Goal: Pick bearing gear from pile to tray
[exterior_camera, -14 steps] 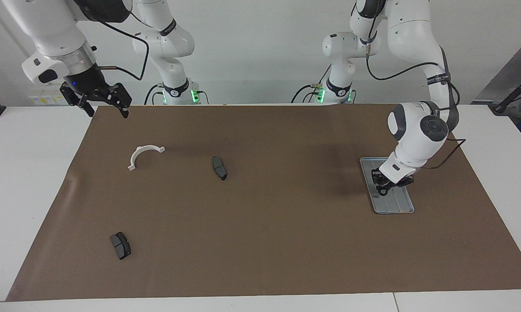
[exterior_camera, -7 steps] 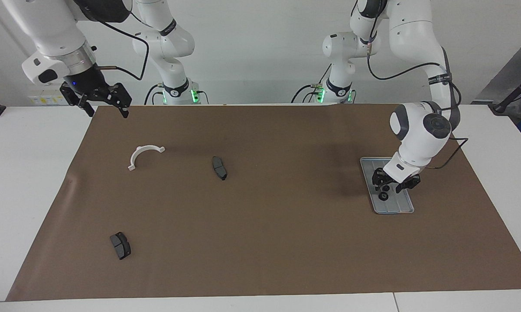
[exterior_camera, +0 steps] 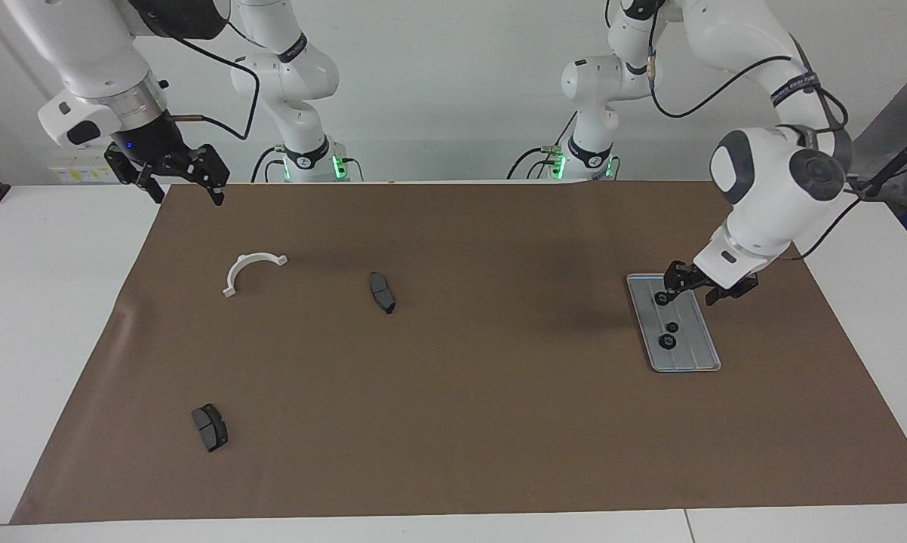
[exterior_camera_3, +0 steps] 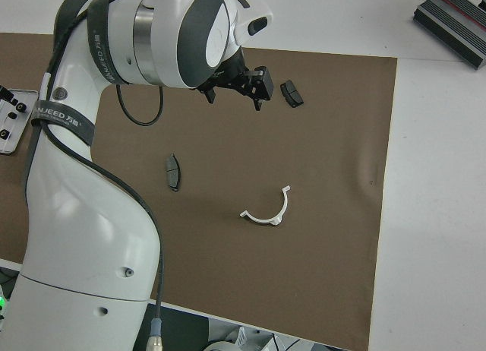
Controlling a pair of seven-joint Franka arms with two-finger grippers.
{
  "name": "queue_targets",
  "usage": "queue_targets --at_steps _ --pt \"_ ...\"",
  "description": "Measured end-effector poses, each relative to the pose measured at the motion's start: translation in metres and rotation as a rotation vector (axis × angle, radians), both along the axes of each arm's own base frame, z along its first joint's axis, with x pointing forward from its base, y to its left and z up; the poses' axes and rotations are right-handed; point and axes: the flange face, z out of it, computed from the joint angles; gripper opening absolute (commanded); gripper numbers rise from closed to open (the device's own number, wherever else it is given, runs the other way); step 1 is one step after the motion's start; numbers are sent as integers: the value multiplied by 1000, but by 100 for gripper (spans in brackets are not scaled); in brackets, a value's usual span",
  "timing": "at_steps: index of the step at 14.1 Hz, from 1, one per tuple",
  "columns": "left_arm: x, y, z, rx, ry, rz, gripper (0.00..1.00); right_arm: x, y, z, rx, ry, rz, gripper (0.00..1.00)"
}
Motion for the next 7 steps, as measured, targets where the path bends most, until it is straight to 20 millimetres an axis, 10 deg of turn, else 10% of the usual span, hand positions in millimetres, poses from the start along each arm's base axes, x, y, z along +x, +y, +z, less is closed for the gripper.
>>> queue_targets --at_steps 5,7 --pt "-29 1 87 1 87 -2 79 0 0 0 0 0 0 100" --pt "-47 0 113 4 97 -3 98 0 0 0 0 0 0 100"
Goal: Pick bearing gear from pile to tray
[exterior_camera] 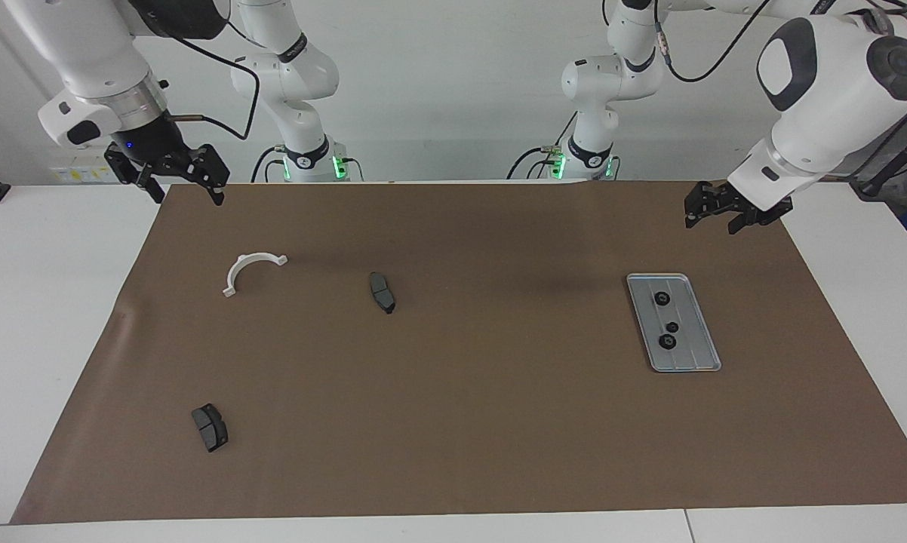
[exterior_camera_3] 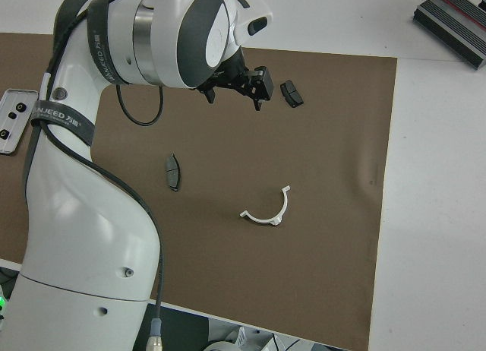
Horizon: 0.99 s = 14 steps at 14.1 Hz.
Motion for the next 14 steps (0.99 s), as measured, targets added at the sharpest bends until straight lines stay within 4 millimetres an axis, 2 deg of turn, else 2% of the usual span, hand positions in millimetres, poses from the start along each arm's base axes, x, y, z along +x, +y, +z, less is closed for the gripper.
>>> queue_targets --at_steps 3,14 --pt "-15 -3 27 1 -49 -4 100 0 0 0 0 0 0 100" --pt "-3 -5 17 -3 -155 -4 100 0 0 0 0 0 0 100"
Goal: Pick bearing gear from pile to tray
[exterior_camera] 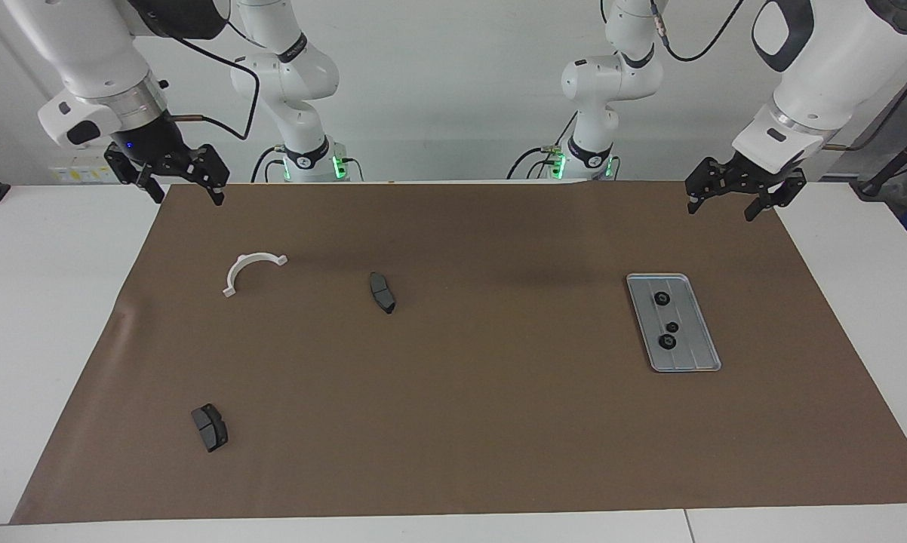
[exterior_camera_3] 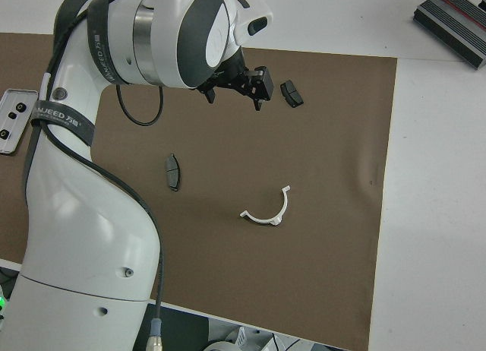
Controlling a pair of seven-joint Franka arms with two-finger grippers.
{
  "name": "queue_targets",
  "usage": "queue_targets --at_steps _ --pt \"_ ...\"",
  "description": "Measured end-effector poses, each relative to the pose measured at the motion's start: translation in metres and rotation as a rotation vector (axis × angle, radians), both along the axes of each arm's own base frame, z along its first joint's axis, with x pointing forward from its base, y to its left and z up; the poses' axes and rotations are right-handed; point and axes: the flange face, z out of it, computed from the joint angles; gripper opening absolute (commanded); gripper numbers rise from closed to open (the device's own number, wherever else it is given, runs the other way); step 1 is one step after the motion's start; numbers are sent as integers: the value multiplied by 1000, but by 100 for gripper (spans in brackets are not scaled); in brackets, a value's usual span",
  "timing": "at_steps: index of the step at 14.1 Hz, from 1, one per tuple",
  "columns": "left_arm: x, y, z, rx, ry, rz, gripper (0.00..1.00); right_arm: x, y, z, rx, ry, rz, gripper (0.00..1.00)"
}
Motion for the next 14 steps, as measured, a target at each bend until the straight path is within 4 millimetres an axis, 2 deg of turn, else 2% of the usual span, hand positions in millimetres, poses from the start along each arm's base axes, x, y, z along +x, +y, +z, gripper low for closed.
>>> queue_targets --at_steps 14 --pt "1 -2 4 3 -20 97 100 0 0 0 0 0 0 100"
